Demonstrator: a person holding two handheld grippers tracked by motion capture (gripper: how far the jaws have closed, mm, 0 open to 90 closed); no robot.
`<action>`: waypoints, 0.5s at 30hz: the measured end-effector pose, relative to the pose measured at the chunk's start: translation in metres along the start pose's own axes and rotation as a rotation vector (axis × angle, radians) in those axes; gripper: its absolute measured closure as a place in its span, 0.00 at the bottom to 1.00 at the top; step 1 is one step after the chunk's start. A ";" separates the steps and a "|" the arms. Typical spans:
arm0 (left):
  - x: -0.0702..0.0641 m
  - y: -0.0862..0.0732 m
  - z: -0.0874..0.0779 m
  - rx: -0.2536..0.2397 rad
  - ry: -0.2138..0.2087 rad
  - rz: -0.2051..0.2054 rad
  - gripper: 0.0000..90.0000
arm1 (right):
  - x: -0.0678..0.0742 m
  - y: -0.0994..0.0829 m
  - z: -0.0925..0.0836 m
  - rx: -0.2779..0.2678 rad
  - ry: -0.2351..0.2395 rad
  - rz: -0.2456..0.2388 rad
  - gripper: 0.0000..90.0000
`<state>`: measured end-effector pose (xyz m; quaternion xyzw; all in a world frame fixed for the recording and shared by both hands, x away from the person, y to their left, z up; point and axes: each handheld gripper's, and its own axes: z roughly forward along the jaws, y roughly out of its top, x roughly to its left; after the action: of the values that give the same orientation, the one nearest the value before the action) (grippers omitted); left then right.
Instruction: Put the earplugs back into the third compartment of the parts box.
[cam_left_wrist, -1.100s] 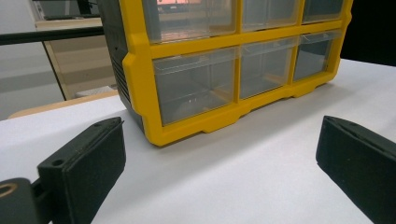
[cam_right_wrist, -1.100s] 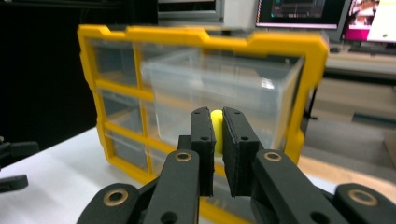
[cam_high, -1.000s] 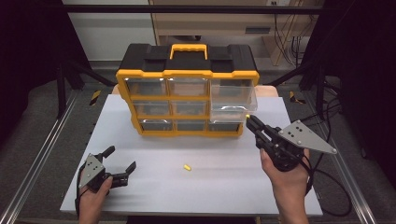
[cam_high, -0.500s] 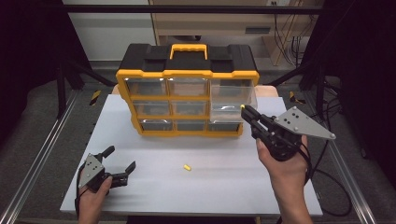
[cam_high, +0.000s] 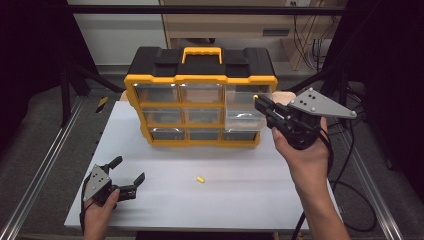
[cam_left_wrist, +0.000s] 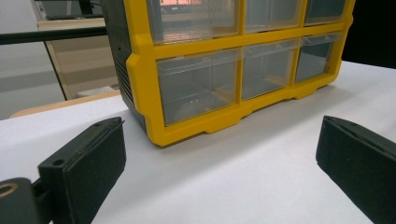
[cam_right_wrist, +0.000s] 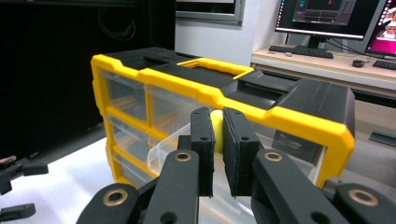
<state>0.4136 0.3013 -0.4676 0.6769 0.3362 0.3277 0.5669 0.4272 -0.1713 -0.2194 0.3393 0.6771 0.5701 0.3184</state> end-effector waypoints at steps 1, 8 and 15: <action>0.000 0.000 0.000 0.000 -0.001 0.000 0.01 | -0.002 0.002 0.001 0.003 0.002 0.002 0.93; 0.001 0.000 0.000 -0.001 0.000 -0.001 0.01 | -0.013 0.014 0.014 0.041 0.001 0.007 0.92; 0.001 0.000 -0.001 -0.001 0.001 0.000 0.01 | -0.024 0.019 0.027 0.078 -0.002 0.012 0.92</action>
<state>0.4136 0.3024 -0.4674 0.6764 0.3366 0.3282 0.5670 0.4647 -0.1735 -0.2034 0.3561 0.6964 0.5450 0.3020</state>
